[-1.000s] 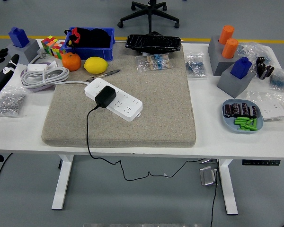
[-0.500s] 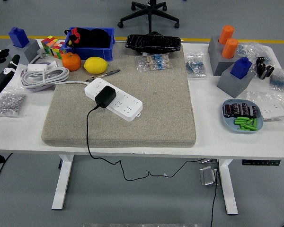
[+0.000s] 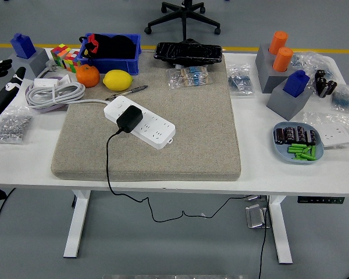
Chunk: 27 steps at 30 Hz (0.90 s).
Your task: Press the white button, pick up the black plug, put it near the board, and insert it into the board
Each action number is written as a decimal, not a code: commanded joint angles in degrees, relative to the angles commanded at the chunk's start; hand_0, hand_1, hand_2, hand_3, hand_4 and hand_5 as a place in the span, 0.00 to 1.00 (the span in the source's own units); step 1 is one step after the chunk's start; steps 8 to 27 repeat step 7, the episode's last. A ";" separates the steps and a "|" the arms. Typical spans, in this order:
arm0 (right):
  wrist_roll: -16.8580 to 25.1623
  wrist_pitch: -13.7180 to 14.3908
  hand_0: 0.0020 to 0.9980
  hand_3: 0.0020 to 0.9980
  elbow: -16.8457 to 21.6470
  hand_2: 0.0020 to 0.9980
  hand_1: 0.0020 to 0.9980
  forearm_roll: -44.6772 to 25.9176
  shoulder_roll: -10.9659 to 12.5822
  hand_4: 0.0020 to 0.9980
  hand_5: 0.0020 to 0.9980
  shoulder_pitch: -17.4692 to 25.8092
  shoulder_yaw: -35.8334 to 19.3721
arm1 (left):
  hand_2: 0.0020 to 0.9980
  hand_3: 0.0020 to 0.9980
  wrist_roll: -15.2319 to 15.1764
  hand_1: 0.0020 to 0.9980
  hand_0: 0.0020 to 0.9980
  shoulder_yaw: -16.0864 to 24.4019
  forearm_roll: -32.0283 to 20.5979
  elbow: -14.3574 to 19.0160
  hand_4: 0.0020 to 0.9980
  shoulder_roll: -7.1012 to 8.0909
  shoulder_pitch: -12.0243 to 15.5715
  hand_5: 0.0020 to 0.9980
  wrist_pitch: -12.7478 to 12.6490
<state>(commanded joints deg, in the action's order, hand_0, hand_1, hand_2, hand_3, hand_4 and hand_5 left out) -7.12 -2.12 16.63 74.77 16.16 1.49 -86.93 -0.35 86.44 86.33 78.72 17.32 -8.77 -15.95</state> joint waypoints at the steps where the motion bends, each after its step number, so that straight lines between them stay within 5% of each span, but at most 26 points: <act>1: 0.01 0.01 0.81 0.65 0.04 0.70 0.71 -0.06 0.00 0.76 0.44 -0.01 0.03 | 0.86 0.82 0.01 0.88 0.96 -0.03 0.01 -0.07 0.83 -0.02 -0.06 0.74 0.01; 27: -0.11 -0.03 0.81 0.65 -0.13 0.70 0.71 0.08 -0.09 0.76 0.44 0.14 0.08 | 0.86 0.82 0.01 0.88 0.96 -0.16 0.03 -0.17 0.82 -0.02 -0.36 0.73 0.01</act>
